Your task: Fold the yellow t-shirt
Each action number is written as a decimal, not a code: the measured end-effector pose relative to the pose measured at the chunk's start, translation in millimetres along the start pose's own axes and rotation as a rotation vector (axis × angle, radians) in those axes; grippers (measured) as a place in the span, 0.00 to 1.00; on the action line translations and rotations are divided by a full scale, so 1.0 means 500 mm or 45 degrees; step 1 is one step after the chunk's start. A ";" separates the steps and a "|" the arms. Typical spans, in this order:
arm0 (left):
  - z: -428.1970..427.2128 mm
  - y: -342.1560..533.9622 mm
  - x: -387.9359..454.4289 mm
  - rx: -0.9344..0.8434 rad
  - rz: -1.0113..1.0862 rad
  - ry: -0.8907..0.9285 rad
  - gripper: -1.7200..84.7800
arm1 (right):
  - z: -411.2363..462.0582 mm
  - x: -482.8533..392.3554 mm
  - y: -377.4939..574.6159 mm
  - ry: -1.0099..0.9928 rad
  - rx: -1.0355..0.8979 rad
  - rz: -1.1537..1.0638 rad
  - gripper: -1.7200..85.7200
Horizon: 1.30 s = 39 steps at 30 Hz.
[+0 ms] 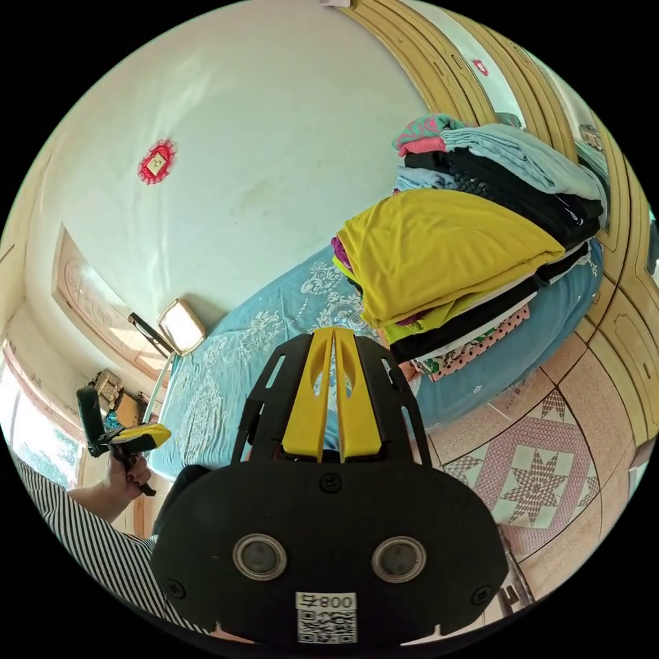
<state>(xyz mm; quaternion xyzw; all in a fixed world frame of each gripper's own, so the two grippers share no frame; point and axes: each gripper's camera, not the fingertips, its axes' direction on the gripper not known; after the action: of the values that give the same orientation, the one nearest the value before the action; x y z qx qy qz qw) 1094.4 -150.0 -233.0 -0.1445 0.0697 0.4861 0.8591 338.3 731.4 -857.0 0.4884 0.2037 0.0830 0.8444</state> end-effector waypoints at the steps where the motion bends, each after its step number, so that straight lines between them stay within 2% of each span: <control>1: -0.015 0.006 0.008 0.016 0.014 -0.042 0.02 | -0.009 0.001 0.005 -0.011 0.010 0.003 0.02; 5: -0.108 0.035 0.039 0.141 0.041 -0.261 0.02 | -0.067 0.011 0.021 -0.065 0.116 0.029 0.02; 8: -0.172 0.041 0.035 0.257 0.036 -0.251 0.02 | -0.097 0.016 0.009 -0.101 0.184 0.021 0.02; 12: -0.249 0.044 0.037 0.460 0.161 -0.258 0.03 | -0.117 0.008 -0.030 -0.116 0.287 -0.040 0.03; 16: -0.246 0.044 -0.003 0.602 0.200 -0.231 0.03 | -0.104 0.005 -0.065 -0.151 0.376 -0.073 0.05; 18: -0.224 0.017 -0.037 0.556 0.254 -0.047 0.04 | -0.077 0.003 -0.095 -0.178 0.404 -0.108 0.06; 25: -0.146 -0.087 -0.135 0.545 0.371 0.066 0.09 | 0.061 0.011 -0.226 -0.122 0.433 -0.275 0.11; 33: 0.035 -0.371 -0.354 0.470 0.450 0.340 0.14 | 0.379 0.105 -0.514 0.028 0.381 -0.336 0.14; 39: 0.140 -0.570 -0.434 0.302 0.374 0.496 0.15 | 0.491 0.261 -0.748 0.172 0.414 -0.270 0.16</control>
<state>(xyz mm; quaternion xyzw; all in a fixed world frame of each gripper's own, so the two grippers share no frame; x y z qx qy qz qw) 1224.3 -442.8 -58.6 -0.1219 0.3102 0.5569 0.7608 538.5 391.1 -1104.7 0.5873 0.3210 -0.0078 0.7429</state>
